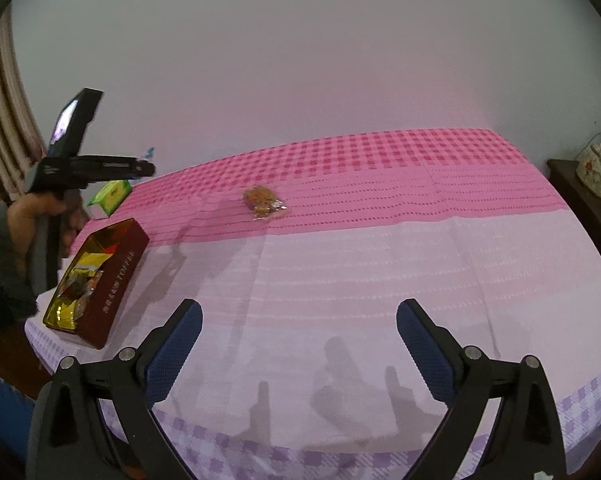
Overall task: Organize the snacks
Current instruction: 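Carry the blue candy with the left gripper over the tin tray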
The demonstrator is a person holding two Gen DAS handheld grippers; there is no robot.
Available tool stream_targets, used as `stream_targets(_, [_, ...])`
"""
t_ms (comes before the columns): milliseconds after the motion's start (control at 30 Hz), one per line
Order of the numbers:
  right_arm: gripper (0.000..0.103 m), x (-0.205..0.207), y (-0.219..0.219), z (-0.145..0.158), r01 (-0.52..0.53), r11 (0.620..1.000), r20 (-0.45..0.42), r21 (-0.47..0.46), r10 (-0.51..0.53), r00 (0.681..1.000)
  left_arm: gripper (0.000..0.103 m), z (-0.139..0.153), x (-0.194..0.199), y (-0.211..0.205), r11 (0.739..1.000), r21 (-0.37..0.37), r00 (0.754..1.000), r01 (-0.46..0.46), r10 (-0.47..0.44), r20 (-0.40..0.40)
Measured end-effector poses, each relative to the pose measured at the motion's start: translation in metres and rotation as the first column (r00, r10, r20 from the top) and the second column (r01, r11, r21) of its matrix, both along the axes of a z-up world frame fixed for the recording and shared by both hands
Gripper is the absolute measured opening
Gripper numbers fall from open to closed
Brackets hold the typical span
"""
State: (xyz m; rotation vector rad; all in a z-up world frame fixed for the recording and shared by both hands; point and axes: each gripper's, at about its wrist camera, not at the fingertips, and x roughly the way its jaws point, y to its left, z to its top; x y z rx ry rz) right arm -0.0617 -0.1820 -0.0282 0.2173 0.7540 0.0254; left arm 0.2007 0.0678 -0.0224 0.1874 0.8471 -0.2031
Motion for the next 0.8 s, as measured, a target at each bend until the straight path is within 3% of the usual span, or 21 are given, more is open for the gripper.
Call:
stream_targets(433, [0.098,-0.008,0.014,0.018,-0.036,0.999,0.046,-0.001,0.036,0.998,0.040,0.037,-0.042,0.076,0.994,0.016,0.993,-0.108,0.108,0.045])
stream_targets(800, [0.099,-0.015,0.015,0.032,-0.038,0.999,0.081,0.008,0.037,0.996,0.040,0.051,-0.065,0.108,0.987,0.008,0.986,-0.161,0.160,0.054])
